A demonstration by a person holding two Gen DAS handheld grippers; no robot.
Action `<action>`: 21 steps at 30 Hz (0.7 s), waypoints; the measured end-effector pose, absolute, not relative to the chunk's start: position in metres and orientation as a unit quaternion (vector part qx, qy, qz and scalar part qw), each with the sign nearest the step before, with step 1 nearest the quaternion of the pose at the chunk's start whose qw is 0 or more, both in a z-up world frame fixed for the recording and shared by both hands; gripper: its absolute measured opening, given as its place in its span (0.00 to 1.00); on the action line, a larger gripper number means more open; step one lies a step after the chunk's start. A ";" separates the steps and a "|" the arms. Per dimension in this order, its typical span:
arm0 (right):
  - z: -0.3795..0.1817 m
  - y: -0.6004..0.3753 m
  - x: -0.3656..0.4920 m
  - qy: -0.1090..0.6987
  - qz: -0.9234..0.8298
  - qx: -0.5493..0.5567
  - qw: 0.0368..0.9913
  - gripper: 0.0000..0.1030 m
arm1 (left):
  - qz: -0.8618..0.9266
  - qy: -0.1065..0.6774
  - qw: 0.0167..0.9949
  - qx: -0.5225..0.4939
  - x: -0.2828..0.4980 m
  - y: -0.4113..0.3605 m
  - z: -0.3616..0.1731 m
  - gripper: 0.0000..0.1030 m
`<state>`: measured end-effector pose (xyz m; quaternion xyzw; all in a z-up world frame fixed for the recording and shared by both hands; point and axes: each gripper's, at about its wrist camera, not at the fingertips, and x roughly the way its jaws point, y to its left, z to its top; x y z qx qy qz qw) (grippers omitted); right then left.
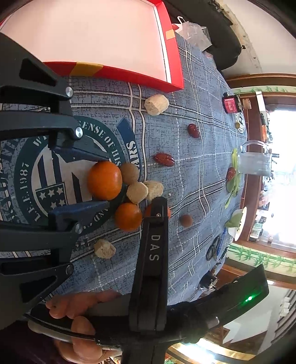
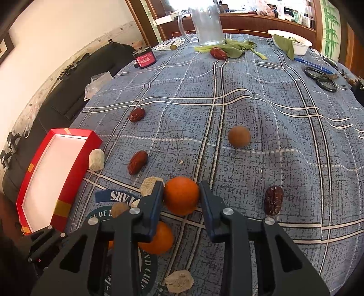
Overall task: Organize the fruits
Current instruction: 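Close the right gripper on an orange while the left gripper grasps another orange, then carry both held oranges over the red-rimmed tray with both grippers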
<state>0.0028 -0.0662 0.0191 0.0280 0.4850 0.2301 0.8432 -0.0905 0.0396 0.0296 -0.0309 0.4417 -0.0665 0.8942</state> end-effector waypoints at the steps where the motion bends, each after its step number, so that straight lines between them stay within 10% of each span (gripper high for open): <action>1: 0.019 -0.066 0.002 0.484 0.230 0.027 0.844 0.34 | -0.066 0.440 0.895 -0.032 -0.091 0.040 0.030 0.33; 21: 0.045 -0.079 -0.013 0.400 0.239 0.064 0.882 0.33 | 0.000 0.334 0.941 -0.060 -0.132 0.100 0.097 0.33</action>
